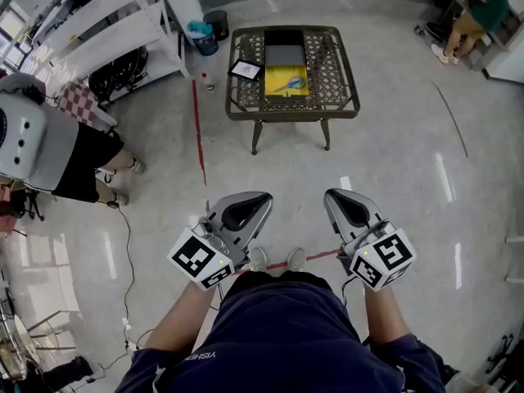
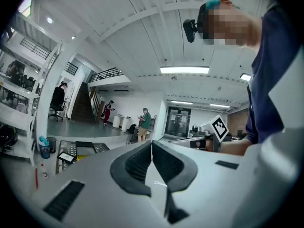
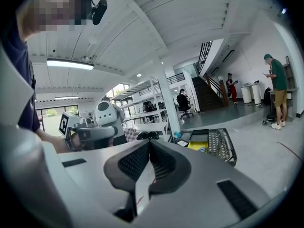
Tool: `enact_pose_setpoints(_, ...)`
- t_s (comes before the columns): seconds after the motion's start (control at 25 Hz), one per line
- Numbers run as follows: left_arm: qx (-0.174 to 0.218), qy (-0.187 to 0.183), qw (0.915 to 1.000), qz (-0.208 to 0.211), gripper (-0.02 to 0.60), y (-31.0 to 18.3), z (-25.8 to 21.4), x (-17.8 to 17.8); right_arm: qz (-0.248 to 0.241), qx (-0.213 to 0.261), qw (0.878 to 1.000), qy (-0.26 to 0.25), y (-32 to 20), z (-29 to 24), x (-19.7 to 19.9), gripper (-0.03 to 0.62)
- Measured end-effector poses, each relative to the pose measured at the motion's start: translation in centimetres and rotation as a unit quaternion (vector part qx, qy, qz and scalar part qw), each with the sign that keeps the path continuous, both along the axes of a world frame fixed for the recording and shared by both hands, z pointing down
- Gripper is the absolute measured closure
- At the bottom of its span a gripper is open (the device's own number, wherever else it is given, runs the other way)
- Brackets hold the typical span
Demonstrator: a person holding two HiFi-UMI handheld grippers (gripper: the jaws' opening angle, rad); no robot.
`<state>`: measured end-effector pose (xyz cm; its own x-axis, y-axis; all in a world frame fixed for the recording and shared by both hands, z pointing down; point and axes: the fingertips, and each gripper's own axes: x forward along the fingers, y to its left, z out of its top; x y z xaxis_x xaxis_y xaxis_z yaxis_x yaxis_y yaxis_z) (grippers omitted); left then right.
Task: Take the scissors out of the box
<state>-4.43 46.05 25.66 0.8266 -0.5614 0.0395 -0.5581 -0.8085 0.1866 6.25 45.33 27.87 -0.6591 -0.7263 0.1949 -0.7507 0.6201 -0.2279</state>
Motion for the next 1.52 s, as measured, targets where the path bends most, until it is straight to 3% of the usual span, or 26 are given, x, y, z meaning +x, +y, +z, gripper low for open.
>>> enact_pose_setpoints(0.44, -0.005, -0.004, 0.9998, -0.02, 0.555, -1.1, 0.7, 3.1, -0.011, -0.005, 1.0, -0.004, -1.4, 0.5, 3.9, 0.576)
enact_pose_setpoints(0.72, -0.007, -0.002, 0.9997, -0.023, 0.555, -3.3, 1.3, 3.3, -0.014, -0.009, 1.0, -0.002, -3.5, 1.2, 4.2, 0.576)
enact_pose_setpoints(1.52, -0.026, 0.005, 0.9996, -0.005, 0.555, -18.0, 4.2, -1.4, -0.014, -0.032, 0.999, 0.005, -17.6, 3.8, -1.7, 0.576)
